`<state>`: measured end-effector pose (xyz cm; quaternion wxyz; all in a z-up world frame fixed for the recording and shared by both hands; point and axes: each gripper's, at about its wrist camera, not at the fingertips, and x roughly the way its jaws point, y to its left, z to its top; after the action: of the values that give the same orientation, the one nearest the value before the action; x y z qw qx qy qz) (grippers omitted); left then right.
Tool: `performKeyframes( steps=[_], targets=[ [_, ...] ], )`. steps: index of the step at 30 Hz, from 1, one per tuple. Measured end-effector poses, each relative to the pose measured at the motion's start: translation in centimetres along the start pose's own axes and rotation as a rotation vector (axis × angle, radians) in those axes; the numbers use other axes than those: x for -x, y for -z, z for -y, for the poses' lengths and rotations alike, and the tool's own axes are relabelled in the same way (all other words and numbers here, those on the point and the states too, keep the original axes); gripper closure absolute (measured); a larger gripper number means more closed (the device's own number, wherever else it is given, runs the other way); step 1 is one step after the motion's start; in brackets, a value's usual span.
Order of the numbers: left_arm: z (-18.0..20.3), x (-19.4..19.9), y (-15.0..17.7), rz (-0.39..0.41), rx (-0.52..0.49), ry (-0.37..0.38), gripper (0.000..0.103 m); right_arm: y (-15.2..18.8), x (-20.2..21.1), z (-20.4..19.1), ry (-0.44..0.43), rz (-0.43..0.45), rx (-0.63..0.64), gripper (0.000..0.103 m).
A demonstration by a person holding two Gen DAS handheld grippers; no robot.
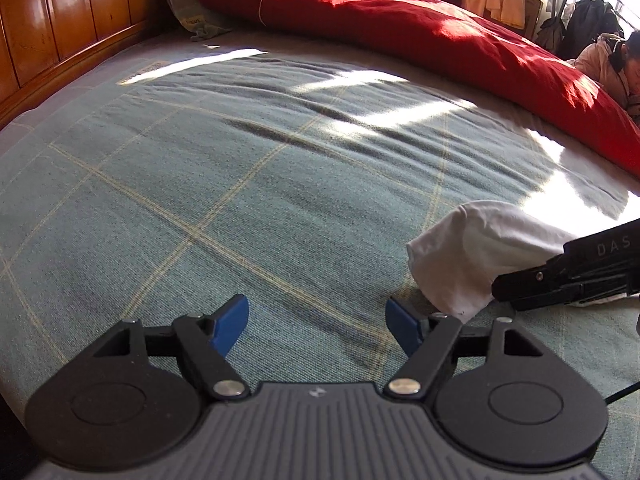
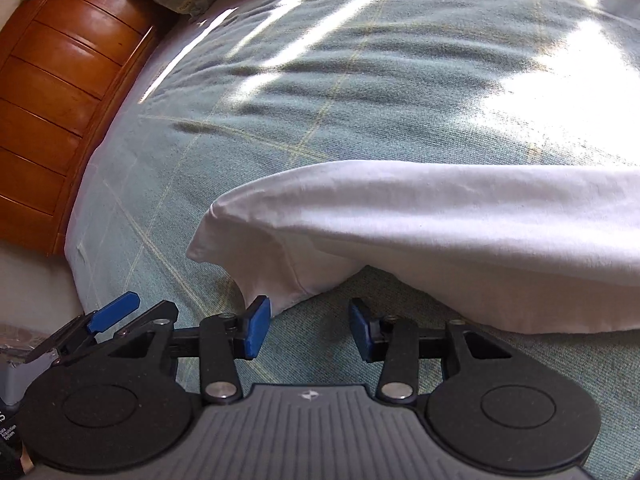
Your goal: Fold clothes
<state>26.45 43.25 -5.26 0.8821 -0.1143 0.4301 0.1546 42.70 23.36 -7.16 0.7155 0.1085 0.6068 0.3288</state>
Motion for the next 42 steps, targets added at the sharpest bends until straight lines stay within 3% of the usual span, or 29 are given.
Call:
performKeyframes(
  steps=[3,6,9,17,20,22,27,37,42],
  targets=[
    [0.0,-0.1,-0.3,0.005,-0.015,0.0,0.027,-1.2,-0.8,0.5,0.017,0.011,-0.057,0.056],
    [-0.2,0.1,-0.8,0.026,-0.037,-0.016,0.027,-1.8,-1.4,0.8,0.065,0.006,-0.091,0.087],
    [-0.5,0.6,-1.4,0.04,-0.041,-0.018,0.027,-1.9,-1.2,0.6,0.076,-0.006,-0.086,0.094],
    [-2.5,2.3,-3.1,0.077,0.036,-0.033,0.027,-0.2,0.1,-2.8,0.0,-0.09,0.024,0.096],
    [-2.9,2.6,-3.4,0.083,0.047,-0.043,0.027,0.6,-0.1,-4.4,-0.093,-0.141,0.063,0.103],
    [-2.8,2.8,-3.5,0.084,0.041,-0.053,0.026,1.5,-0.5,-5.6,-0.161,-0.186,0.067,0.103],
    [-1.7,3.0,-3.4,0.073,0.012,-0.037,0.026,2.6,0.1,-6.7,-0.056,-0.152,0.167,0.093],
    [3.9,2.8,-3.4,0.032,-0.038,0.034,0.027,0.9,7.1,1.7,0.203,-0.034,0.105,0.089],
    [8.7,3.2,-2.9,-0.012,-0.091,0.038,0.027,1.4,11.2,7.4,0.272,0.017,0.028,0.079]
  ],
)
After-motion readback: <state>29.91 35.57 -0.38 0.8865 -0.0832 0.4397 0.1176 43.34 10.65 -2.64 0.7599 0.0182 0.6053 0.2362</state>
